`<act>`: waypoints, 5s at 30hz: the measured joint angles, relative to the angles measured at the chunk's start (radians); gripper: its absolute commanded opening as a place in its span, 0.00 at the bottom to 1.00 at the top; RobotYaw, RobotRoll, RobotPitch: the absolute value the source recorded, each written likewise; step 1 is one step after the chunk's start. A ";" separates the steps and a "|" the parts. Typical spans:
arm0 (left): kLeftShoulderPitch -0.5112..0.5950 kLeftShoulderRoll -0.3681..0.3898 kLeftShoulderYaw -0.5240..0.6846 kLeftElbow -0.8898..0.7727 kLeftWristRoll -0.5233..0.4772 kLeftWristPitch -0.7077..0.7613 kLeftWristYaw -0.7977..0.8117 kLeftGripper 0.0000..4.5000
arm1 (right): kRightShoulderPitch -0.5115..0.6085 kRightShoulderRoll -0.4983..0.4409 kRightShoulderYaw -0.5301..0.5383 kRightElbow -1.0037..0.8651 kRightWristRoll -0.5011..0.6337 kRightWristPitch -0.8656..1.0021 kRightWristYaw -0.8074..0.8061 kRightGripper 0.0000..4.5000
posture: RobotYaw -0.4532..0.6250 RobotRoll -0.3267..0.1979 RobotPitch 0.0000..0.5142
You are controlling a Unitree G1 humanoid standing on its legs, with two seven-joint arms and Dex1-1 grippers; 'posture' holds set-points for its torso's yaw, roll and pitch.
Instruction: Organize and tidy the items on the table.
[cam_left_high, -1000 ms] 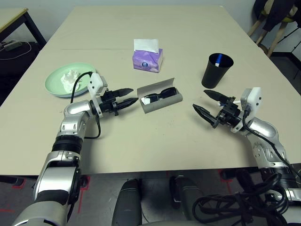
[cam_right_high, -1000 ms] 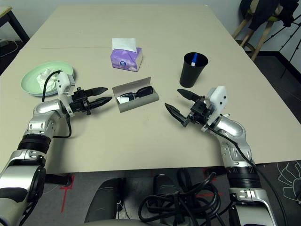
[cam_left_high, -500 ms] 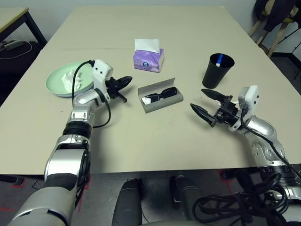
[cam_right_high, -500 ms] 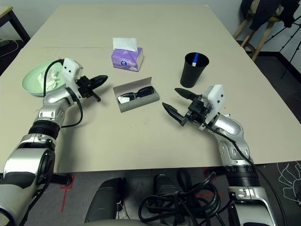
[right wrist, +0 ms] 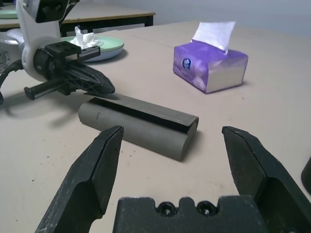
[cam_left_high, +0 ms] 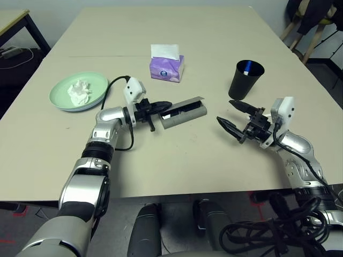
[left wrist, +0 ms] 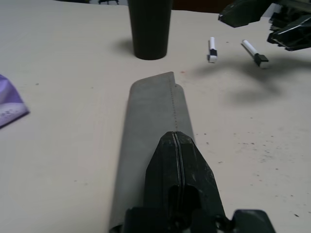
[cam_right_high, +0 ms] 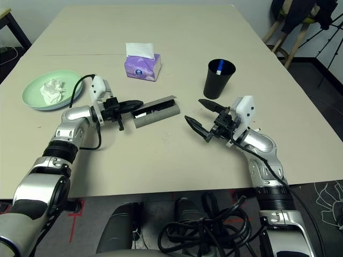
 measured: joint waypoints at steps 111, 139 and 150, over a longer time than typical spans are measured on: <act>0.166 0.027 -0.064 -0.472 -0.178 0.173 -0.068 1.00 | -0.716 -0.428 0.594 0.762 -0.611 -0.626 0.676 0.07 | 0.45 0.62 0.30; 0.138 0.027 -0.045 -0.470 -0.201 0.161 -0.095 1.00 | -0.525 -0.067 -0.121 0.255 0.071 -0.002 -0.253 0.07 | 0.43 0.62 0.27; 0.107 0.027 -0.025 -0.425 -0.199 0.140 -0.077 1.00 | -0.539 -0.015 -0.113 0.274 -0.049 0.014 -0.477 0.07 | 0.43 0.62 0.27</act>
